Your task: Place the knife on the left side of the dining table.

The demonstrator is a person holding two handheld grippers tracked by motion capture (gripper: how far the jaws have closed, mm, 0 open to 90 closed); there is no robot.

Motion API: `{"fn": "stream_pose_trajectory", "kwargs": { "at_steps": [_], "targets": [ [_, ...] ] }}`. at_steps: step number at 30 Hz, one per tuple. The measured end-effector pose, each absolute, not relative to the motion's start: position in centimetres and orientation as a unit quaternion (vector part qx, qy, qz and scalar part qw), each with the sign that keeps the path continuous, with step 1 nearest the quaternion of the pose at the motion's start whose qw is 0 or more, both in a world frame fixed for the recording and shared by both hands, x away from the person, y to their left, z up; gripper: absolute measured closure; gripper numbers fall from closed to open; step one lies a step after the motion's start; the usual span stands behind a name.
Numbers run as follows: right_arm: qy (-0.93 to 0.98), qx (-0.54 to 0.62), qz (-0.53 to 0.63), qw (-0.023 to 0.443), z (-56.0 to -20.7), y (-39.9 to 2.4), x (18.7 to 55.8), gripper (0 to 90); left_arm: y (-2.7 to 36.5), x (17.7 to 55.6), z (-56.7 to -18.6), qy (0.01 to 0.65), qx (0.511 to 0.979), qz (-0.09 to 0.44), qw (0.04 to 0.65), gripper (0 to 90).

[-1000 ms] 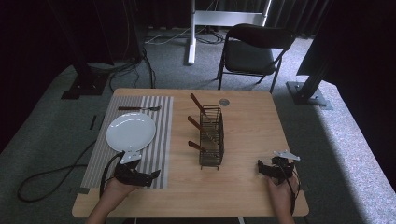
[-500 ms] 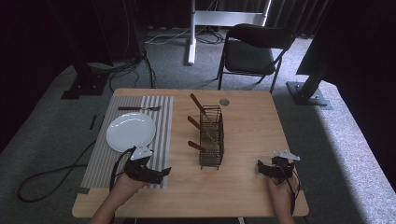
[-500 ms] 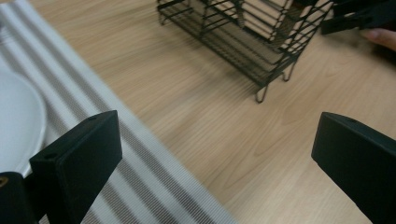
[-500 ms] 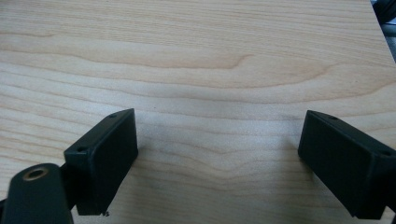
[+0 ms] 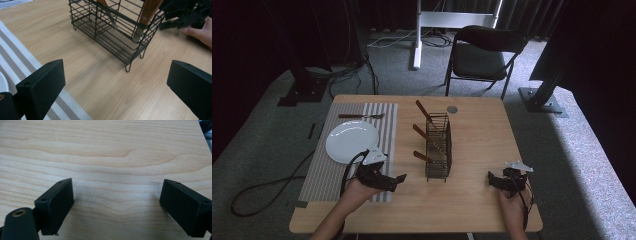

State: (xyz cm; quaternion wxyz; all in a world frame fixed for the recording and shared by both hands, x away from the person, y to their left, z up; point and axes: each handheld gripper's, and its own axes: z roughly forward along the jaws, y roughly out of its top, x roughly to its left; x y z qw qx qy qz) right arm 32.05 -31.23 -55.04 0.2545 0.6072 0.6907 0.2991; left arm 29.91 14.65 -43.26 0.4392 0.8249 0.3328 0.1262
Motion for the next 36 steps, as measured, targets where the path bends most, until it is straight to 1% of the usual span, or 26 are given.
{"fn": "stream_pose_trajectory", "kwargs": {
  "at_steps": [16,28,32,36],
  "targets": [
    [0.69,0.608,0.299,0.255,-55.0,-31.2,32.0,11.4,11.5,31.2,-41.8,0.307,0.826,0.117,0.459,1.9],
    [0.691,0.607,0.299,0.255,-55.0,-31.2,32.0,11.4,10.1,31.9,-40.5,0.305,0.815,0.118,0.478,3.1],
    [0.69,0.608,0.299,0.255,-55.0,-31.2,32.0,11.6,9.7,32.0,-40.4,0.303,0.815,0.114,0.48,6.2],
    [0.69,0.608,0.299,0.255,-55.0,-31.2,32.0,11.6,9.4,32.1,-40.5,0.303,0.816,0.11,0.479,16.1]
  ]
}}
